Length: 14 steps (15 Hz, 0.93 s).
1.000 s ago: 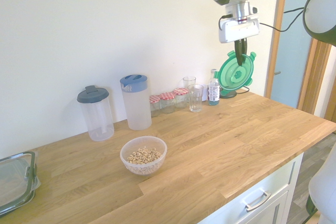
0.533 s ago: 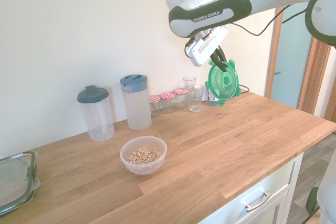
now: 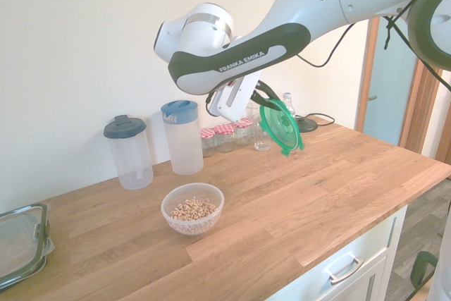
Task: Cover the lid of food container
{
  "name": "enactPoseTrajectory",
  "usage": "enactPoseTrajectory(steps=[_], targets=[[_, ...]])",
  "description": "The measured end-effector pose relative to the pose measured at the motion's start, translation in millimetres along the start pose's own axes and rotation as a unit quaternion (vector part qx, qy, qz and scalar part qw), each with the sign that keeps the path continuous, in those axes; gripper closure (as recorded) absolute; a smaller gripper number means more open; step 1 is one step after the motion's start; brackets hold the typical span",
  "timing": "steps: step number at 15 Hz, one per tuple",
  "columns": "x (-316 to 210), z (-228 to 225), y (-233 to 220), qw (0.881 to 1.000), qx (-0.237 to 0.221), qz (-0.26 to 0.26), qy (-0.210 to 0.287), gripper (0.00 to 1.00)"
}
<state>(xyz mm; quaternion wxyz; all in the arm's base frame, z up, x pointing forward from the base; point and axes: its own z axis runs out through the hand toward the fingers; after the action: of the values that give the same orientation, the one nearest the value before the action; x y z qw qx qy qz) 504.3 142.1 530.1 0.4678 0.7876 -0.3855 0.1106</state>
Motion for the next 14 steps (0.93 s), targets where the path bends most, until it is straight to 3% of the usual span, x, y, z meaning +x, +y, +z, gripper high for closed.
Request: enactPoseTrajectory(steps=[9, 14], targets=[[-75, -69, -59, 0.997, 0.003, -0.015, 0.074, 1.0], [-127, -116, -77, 0.992, -0.023, -0.024, 0.125, 1.0]])
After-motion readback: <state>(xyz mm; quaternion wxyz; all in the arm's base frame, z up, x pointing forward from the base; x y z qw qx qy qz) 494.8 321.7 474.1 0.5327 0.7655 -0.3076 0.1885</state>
